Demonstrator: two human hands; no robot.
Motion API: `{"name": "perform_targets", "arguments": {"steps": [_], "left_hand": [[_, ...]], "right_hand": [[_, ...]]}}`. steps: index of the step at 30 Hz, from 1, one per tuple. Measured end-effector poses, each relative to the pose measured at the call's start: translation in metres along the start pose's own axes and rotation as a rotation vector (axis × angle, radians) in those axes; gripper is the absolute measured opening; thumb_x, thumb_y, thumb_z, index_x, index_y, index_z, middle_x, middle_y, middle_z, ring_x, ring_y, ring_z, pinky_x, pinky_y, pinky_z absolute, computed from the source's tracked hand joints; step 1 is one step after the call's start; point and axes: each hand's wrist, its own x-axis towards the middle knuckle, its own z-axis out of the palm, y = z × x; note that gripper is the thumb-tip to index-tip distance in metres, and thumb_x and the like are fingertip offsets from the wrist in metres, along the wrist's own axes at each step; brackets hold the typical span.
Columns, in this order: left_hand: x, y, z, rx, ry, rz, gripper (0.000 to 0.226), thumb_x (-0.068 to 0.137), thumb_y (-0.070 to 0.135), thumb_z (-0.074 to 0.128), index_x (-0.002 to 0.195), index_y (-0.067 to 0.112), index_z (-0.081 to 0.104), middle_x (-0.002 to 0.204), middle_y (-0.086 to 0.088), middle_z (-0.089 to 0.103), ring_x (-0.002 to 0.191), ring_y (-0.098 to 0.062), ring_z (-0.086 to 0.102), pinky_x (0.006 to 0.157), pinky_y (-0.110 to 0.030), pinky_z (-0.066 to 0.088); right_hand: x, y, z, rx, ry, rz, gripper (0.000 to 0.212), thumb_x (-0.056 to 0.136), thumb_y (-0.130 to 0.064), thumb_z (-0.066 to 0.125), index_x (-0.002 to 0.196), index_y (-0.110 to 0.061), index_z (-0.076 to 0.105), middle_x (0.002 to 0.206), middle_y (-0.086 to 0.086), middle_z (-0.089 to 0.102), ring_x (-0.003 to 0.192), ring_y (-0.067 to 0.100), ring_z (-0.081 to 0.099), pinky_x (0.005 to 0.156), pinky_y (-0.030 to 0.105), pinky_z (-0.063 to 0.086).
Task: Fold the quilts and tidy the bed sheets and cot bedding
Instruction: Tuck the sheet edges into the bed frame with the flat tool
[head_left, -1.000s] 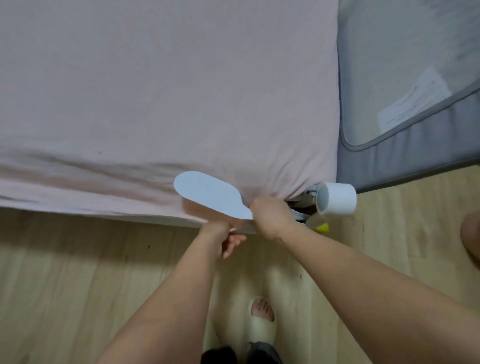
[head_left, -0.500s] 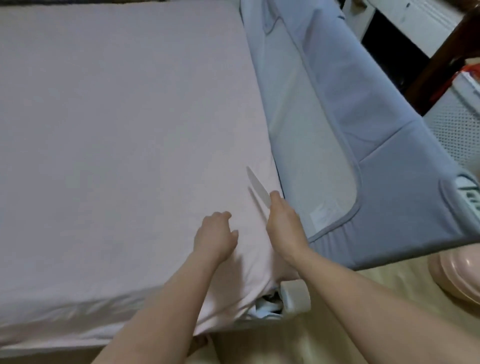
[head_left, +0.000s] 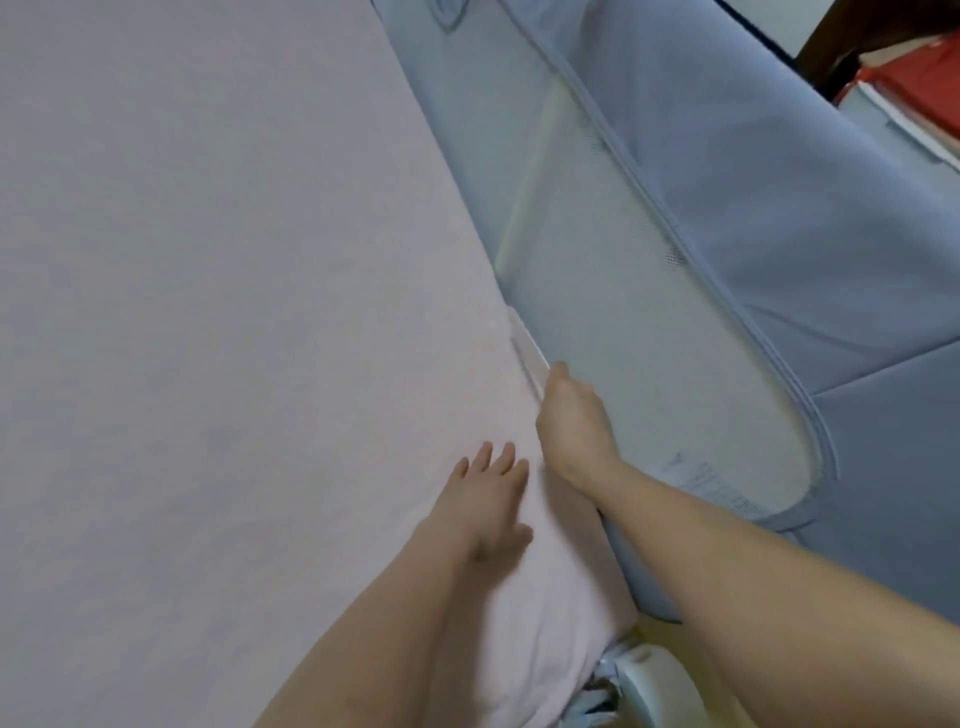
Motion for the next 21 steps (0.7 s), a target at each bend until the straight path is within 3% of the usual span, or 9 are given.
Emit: {"name": "perform_targets", "arguments": {"steps": [4, 8, 11, 14, 16, 17, 18, 19, 21], "left_hand": [[0.006, -0.003, 0.002, 0.012, -0.054, 0.026, 0.084, 0.091, 0.042, 0.053, 0.154, 0.018, 0.004, 0.162, -0.003, -0.006, 0.147, -0.032, -0.007, 0.119, -0.047, 0.006], [0.01, -0.002, -0.005, -0.015, -0.057, 0.033, 0.079, 0.093, 0.039, 0.052, 0.154, 0.02, 0.005, 0.162, -0.001, -0.005, 0.148, -0.031, -0.005, 0.118, -0.048, 0.007], [0.015, 0.003, -0.008, -0.008, -0.07, 0.045, 0.08, 0.092, 0.04, 0.054, 0.154, 0.019, 0.008, 0.162, -0.002, -0.004, 0.148, -0.031, -0.006, 0.117, -0.051, 0.006], [0.022, 0.003, -0.006, 0.02, -0.093, 0.091, 0.08, 0.09, 0.04, 0.056, 0.153, 0.02, 0.012, 0.162, 0.001, -0.003, 0.148, -0.03, -0.009, 0.116, -0.055, 0.0], [0.024, 0.004, -0.002, 0.064, -0.121, 0.16, 0.075, 0.09, 0.04, 0.056, 0.152, 0.02, 0.018, 0.162, 0.003, 0.002, 0.148, -0.028, -0.009, 0.115, -0.057, -0.004], [0.024, 0.005, 0.0, 0.076, -0.144, 0.196, 0.072, 0.091, 0.04, 0.055, 0.151, 0.021, 0.022, 0.162, 0.004, 0.005, 0.148, -0.026, -0.008, 0.115, -0.056, -0.006], [0.026, 0.006, 0.0, 0.076, -0.175, 0.234, 0.067, 0.092, 0.039, 0.054, 0.15, 0.021, 0.027, 0.161, 0.004, 0.01, 0.148, -0.024, -0.006, 0.116, -0.054, -0.006], [0.026, 0.007, -0.002, 0.048, -0.2, 0.269, 0.061, 0.093, 0.037, 0.053, 0.148, 0.021, 0.033, 0.16, 0.003, 0.018, 0.149, -0.022, 0.0, 0.117, -0.051, -0.005], [0.028, 0.001, -0.011, -0.146, -0.16, 0.3, 0.041, 0.094, 0.027, 0.054, 0.134, 0.018, 0.055, 0.146, -0.001, 0.046, 0.141, -0.019, 0.031, 0.118, -0.04, 0.018]], "right_hand": [[0.01, -0.004, 0.008, 0.012, -0.019, 0.022, 0.025, 0.089, 0.006, 0.037, 0.109, -0.002, 0.048, 0.109, 0.022, 0.061, 0.099, 0.038, 0.06, 0.069, 0.034, 0.038], [0.002, 0.003, 0.012, -0.047, 0.081, -0.025, 0.029, 0.086, 0.007, 0.038, 0.11, -0.005, 0.046, 0.099, 0.019, 0.063, 0.09, 0.037, 0.061, 0.063, 0.034, 0.035], [0.008, 0.016, 0.017, -0.036, 0.019, 0.073, 0.029, 0.088, 0.005, 0.035, 0.113, -0.003, 0.049, 0.108, 0.019, 0.062, 0.099, 0.037, 0.06, 0.071, 0.037, 0.04], [0.012, 0.036, 0.022, -0.031, -0.22, 0.213, 0.027, 0.09, 0.0, 0.044, 0.115, 0.001, 0.055, 0.119, 0.02, 0.059, 0.108, 0.035, 0.058, 0.083, 0.035, 0.046], [0.002, 0.051, 0.018, -0.209, -0.644, 0.282, 0.028, 0.094, -0.007, 0.052, 0.119, 0.005, 0.057, 0.121, 0.017, 0.063, 0.106, 0.03, 0.058, 0.086, 0.032, 0.045], [-0.009, 0.061, 0.018, -0.327, -0.819, 0.314, 0.027, 0.095, -0.01, 0.054, 0.114, 0.008, 0.059, 0.112, 0.016, 0.068, 0.101, 0.029, 0.057, 0.084, 0.031, 0.045], [-0.02, 0.07, 0.017, -0.414, -0.898, 0.32, 0.026, 0.095, -0.011, 0.054, 0.11, 0.01, 0.06, 0.106, 0.015, 0.07, 0.1, 0.029, 0.058, 0.084, 0.03, 0.045], [-0.03, 0.079, 0.019, -0.419, -0.863, 0.311, 0.026, 0.096, -0.01, 0.051, 0.111, 0.009, 0.059, 0.11, 0.015, 0.069, 0.106, 0.029, 0.058, 0.088, 0.029, 0.045], [-0.04, 0.073, 0.02, -0.288, -0.513, 0.247, 0.025, 0.094, -0.004, 0.042, 0.114, 0.001, 0.056, 0.119, 0.017, 0.061, 0.111, 0.03, 0.058, 0.089, 0.031, 0.045]]}}
